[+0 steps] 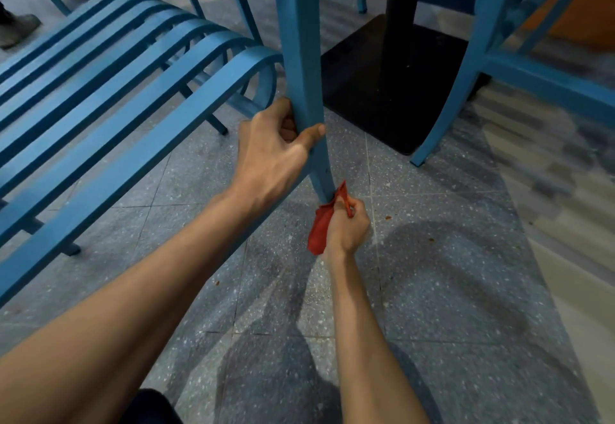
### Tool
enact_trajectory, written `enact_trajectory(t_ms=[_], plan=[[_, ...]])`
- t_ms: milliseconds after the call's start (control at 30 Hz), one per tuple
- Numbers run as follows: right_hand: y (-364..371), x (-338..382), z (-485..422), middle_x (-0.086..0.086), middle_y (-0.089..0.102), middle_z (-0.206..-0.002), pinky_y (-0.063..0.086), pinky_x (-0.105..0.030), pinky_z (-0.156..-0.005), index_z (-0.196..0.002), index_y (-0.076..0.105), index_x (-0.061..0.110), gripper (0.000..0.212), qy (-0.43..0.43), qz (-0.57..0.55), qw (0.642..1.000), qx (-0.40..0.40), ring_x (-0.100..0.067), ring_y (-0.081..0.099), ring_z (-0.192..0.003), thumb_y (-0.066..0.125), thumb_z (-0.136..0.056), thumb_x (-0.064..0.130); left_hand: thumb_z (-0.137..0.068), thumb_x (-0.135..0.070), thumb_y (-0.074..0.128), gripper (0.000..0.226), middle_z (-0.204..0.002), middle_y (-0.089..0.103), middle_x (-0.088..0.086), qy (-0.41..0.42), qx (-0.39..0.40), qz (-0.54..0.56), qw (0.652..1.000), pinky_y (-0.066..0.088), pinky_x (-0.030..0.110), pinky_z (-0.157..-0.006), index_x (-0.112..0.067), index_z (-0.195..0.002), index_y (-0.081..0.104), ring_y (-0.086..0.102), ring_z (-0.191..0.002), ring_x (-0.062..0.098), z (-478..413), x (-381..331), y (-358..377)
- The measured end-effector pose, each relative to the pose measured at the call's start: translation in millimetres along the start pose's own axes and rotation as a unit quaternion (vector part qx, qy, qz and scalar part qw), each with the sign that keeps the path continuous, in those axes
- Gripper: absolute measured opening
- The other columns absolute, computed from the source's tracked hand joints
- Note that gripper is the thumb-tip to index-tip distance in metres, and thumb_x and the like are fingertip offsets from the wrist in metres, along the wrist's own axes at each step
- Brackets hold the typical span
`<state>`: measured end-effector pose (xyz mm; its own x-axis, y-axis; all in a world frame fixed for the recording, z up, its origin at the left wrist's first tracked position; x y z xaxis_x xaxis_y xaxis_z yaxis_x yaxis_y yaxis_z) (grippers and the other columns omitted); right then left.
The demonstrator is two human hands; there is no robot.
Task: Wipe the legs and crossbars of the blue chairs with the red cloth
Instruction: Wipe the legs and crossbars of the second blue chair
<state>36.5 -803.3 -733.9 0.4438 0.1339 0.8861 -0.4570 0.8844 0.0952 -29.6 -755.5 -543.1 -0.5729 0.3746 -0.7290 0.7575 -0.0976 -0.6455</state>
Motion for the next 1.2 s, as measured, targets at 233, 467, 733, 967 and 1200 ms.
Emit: enact_trajectory(t_ms=[233,467,733,967,1200], plan=[[13.8,21.3,16.8,-0.008,0.072,-0.085,0.058,-0.043,-0.071,-0.077,0.061,0.032,0.013,-0.043,-0.093,0.995,0.006,-0.027,0.071,-0.077,0.061,-0.087,0.024,-0.084,-0.035,0.069,0.028,-0.090,0.069,-0.005,0.011,-0.004,-0.012,1.000,0.056,0.031,-0.073,-0.014,-0.101,0.064,0.066,-0.082,0.008,-2.1,-0.7,-1.6],[3.7,3.7,13.8,-0.009,0.069,-0.081,0.058,-0.040,-0.072,-0.085,0.058,0.017,0.008,0.015,-0.061,0.998,-0.009,-0.027,0.069,-0.076,0.058,-0.091,0.012,-0.083,-0.036,0.069,0.029,-0.089,0.069,-0.004,0.003,-0.002,-0.005,1.000,0.057,0.033,-0.074,-0.014,-0.101,0.064,0.066,-0.081,0.010,-1.7,2.6,0.3],[17.7,24.8,27.2,-0.014,0.072,-0.088,0.058,-0.046,-0.075,-0.082,0.060,0.023,0.011,-0.005,-0.126,0.992,-0.004,-0.029,0.071,-0.081,0.061,-0.090,0.015,-0.083,-0.036,0.069,0.028,-0.089,0.069,-0.002,0.006,-0.010,-0.013,1.000,0.056,0.030,-0.070,-0.015,-0.101,0.063,0.066,-0.080,0.009,-3.0,2.5,0.5],[11.8,4.7,25.8,-0.013,0.072,-0.085,0.056,-0.053,-0.076,-0.083,0.065,0.022,0.007,0.014,-0.116,0.993,-0.011,-0.031,0.070,-0.080,0.062,-0.087,0.017,-0.083,-0.037,0.069,0.027,-0.087,0.068,-0.005,0.003,-0.006,-0.011,1.000,0.055,0.030,-0.072,-0.016,-0.100,0.063,0.064,-0.079,0.006,-2.2,4.0,1.4],[17.3,31.2,17.6,-0.013,0.071,-0.089,0.058,-0.051,-0.074,-0.078,0.065,0.023,0.014,0.043,-0.129,0.991,-0.008,-0.033,0.069,-0.083,0.060,-0.089,0.016,-0.083,-0.035,0.069,0.024,-0.083,0.067,-0.005,0.004,-0.012,-0.008,1.000,0.051,0.020,-0.064,-0.015,-0.096,0.063,0.063,-0.076,0.009,-2.1,3.1,1.1]])
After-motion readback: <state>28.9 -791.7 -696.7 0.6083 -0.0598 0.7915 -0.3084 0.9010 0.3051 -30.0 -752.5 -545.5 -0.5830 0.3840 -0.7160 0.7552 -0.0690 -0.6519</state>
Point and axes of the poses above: each hand's wrist, its own z-axis away from the middle knuckle, its own y-axis out of the palm, x = y × z, the point moved 3 cm from there along -z, towards the middle knuckle
